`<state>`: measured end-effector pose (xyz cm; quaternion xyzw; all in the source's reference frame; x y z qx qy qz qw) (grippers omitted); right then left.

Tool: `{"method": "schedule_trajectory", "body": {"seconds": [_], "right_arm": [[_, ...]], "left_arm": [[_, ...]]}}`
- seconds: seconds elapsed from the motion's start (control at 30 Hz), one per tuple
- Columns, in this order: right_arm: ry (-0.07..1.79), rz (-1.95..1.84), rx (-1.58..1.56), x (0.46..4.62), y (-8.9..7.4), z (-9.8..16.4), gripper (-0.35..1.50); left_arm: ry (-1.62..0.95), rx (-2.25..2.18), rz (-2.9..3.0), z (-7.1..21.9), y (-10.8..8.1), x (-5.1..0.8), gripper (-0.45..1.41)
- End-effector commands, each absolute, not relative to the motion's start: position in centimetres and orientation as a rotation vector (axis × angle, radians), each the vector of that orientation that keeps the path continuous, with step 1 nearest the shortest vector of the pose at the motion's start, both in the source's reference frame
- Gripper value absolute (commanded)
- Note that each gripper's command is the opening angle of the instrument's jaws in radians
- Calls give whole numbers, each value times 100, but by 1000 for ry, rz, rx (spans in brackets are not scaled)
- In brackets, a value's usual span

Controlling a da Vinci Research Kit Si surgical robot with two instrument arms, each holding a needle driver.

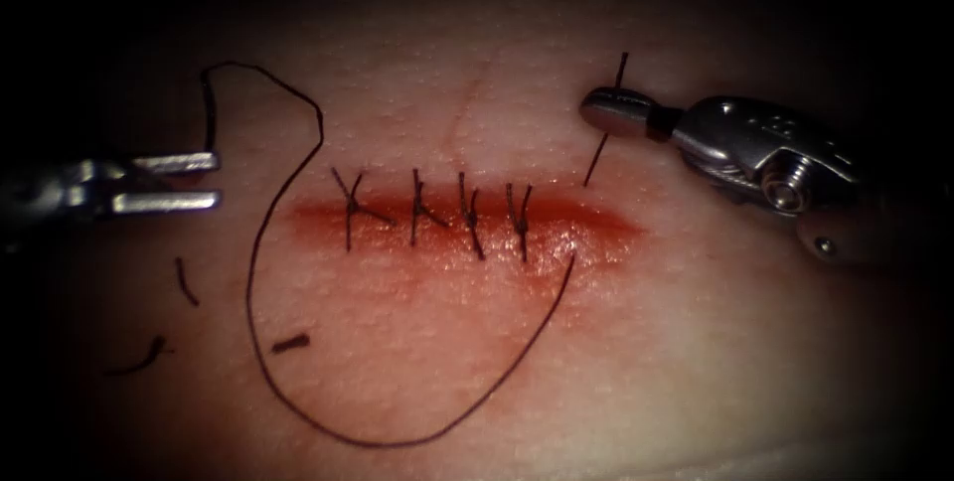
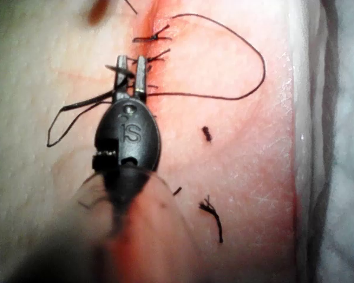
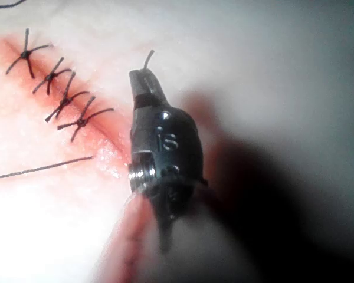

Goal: Wound Closure
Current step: With the right driver, adjust the suture tail, then set down the needle.

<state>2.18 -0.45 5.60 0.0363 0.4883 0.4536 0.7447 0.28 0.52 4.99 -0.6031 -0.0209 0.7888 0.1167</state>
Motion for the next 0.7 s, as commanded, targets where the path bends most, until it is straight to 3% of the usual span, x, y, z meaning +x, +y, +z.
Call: {"method": "schedule_trajectory", "body": {"seconds": [0.03,0.1,0.17,0.2,0.27,0.37,0.7], "right_arm": [[1075,994,79,226,-47,564,-35],[1087,998,73,227,-49,562,-35],[1119,1029,67,226,-48,560,64],[1138,1035,56,225,-47,559,101],[1177,1046,37,220,-44,556,133],[1190,1062,27,203,-39,543,146],[1210,1077,-16,143,-60,499,148]], "left_arm": [[-59,-1767,2309,504,54,24,-45],[-61,-1769,2309,505,54,25,-45],[-62,-1770,2308,506,55,26,-45],[-63,-1772,2308,507,55,27,-45],[-65,-1774,2308,508,55,28,-45],[-69,-1781,2307,514,57,31,-45],[-131,-1740,2351,540,50,40,-45]]}}
